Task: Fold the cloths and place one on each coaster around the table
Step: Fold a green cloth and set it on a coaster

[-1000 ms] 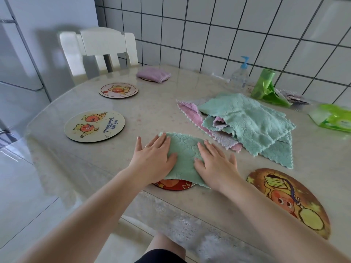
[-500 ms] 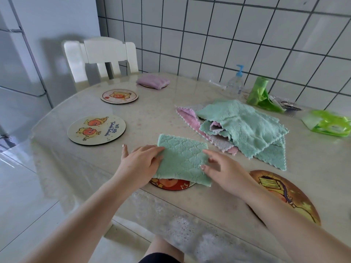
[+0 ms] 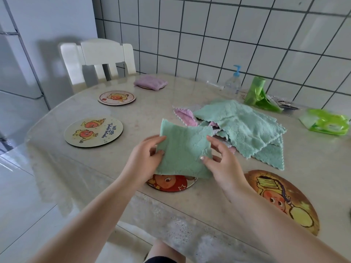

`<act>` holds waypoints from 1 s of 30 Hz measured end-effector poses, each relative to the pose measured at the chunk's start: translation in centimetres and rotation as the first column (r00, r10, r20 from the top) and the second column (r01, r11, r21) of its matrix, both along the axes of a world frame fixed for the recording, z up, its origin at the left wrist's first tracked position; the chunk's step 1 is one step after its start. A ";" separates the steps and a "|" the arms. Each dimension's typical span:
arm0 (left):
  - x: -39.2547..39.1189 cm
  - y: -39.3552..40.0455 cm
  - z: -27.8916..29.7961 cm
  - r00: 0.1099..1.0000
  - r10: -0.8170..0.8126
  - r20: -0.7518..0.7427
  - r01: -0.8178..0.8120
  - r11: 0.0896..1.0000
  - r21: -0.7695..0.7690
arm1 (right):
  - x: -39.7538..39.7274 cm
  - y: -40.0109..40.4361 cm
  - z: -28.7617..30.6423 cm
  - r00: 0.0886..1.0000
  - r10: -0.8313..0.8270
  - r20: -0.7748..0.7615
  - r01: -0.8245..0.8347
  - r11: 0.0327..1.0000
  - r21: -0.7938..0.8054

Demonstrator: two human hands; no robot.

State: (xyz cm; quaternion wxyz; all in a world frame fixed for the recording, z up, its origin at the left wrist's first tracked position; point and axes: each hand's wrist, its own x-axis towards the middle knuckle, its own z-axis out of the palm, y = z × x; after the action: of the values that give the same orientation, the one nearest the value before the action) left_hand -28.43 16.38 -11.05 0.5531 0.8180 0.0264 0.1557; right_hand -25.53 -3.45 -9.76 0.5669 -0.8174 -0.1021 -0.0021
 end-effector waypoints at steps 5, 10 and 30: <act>2.0 0.3 1.9 0.977 -0.141 -0.160 0.009 0.778 -0.629 | 3.6 0.1 1.0 0.928 0.087 -0.362 0.125 0.844 0.522; 7.4 2.0 2.6 0.951 -0.183 -0.249 -0.032 0.744 -0.667 | 8.5 0.5 0.9 0.869 0.278 -0.410 0.032 0.794 0.607; 21.4 20.4 8.4 0.777 -0.035 -0.629 -0.061 0.990 -0.131 | 22.6 20.1 6.1 0.904 0.206 -0.375 -0.276 0.950 -0.145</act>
State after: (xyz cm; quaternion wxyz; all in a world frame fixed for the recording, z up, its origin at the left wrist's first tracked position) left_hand -7.00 36.80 -2.68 0.5688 0.7808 0.2262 -0.1251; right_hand -2.90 16.63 -3.62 0.4891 -0.8367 -0.0985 0.2258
